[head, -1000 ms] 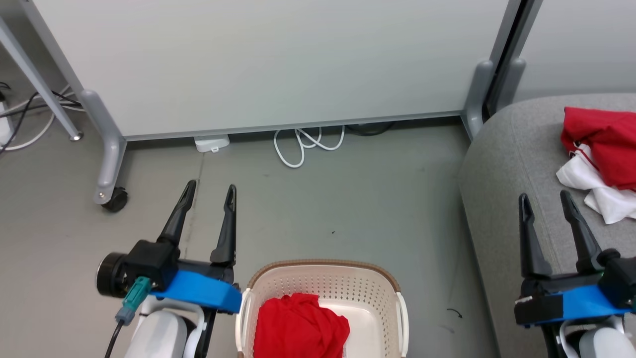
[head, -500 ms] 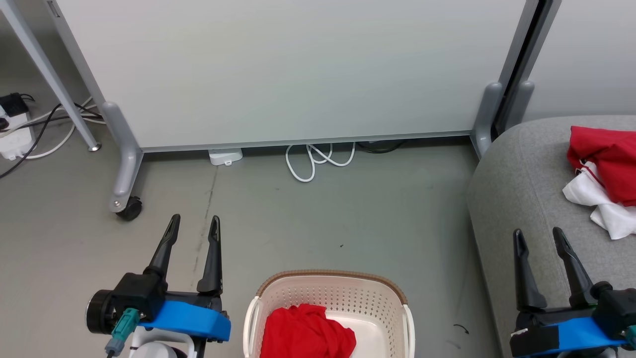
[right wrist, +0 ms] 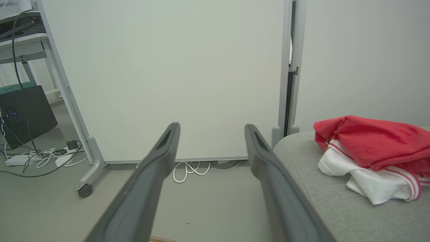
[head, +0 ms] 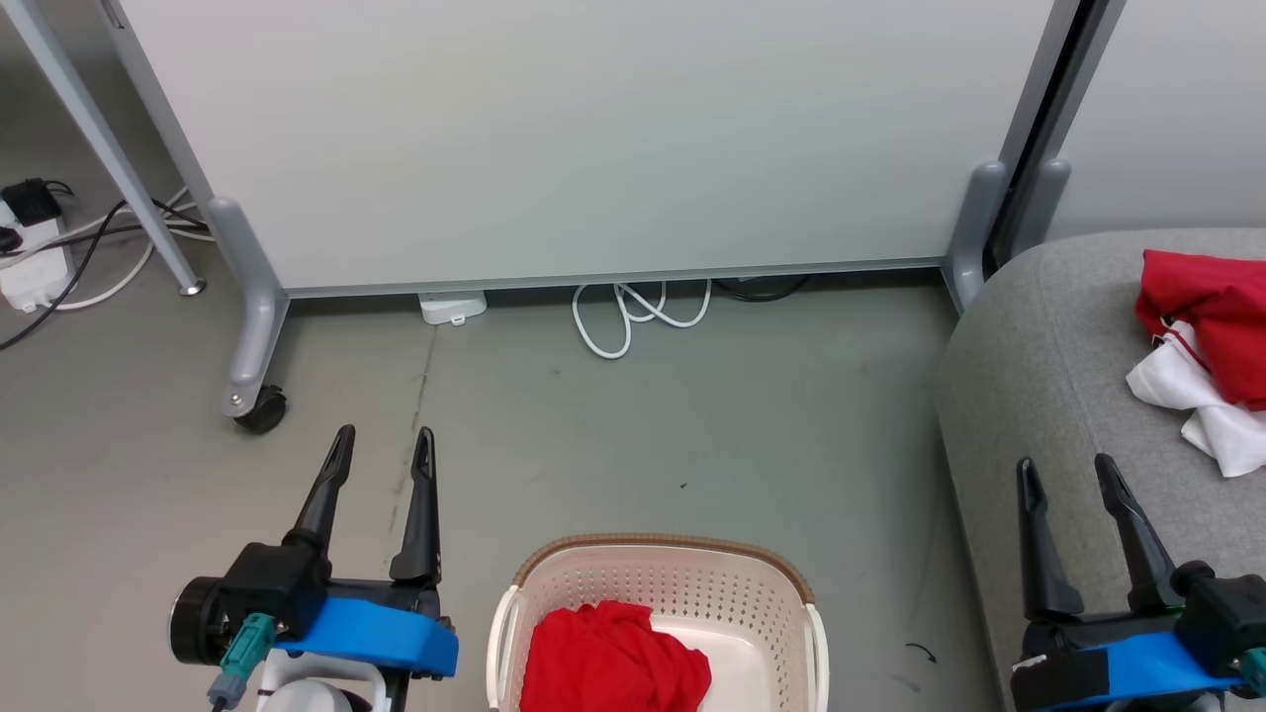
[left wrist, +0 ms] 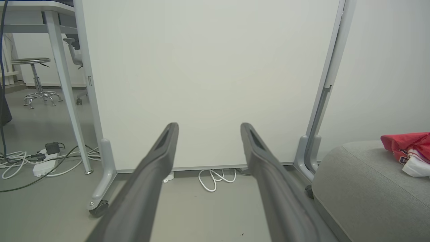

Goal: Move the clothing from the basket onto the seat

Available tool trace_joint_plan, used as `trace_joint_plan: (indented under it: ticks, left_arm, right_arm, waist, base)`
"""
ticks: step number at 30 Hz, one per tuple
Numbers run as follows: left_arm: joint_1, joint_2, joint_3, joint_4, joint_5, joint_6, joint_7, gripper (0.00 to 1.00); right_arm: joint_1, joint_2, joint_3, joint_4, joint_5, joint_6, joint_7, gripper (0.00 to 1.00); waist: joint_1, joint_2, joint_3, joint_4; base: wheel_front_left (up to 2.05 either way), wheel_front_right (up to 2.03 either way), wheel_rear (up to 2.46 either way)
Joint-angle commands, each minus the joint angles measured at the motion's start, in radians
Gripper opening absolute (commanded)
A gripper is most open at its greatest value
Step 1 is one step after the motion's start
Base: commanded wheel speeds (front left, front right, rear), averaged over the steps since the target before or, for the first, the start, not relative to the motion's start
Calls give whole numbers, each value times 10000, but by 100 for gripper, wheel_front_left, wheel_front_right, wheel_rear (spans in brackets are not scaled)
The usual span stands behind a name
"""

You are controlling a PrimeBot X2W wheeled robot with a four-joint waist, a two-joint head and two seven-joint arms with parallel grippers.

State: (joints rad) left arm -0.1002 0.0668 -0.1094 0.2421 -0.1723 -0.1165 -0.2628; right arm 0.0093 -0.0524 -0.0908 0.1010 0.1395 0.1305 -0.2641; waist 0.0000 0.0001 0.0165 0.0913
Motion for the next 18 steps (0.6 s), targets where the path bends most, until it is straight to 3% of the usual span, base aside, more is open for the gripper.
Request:
trace_joint_plan:
  ticks: [1, 9, 18]
  left_arm:
    - [5, -7, 61, -44, 57, -74, -31, 100]
    - [-342, -53, -93, 13, 219, -110, -31, 100]
    - [-1524, 359, -1265, 626, 275, -160, -29, 100]
  right_arm:
    - [130, 24, 4, -31, 8, 5, -6, 100]
    - [39, 27, -18, 4, 2, 5, -5, 100]
    - [-381, 25, 254, -62, -71, 5, -5, 100]
  waist:
    - [0, -1, 21, 3]
    - [0, -1, 64, 33]
    - [0, -1, 395, -270]
  base:
    - [0, 0, 0]
    - [0, 0, 0]
    - [0, 0, 0]
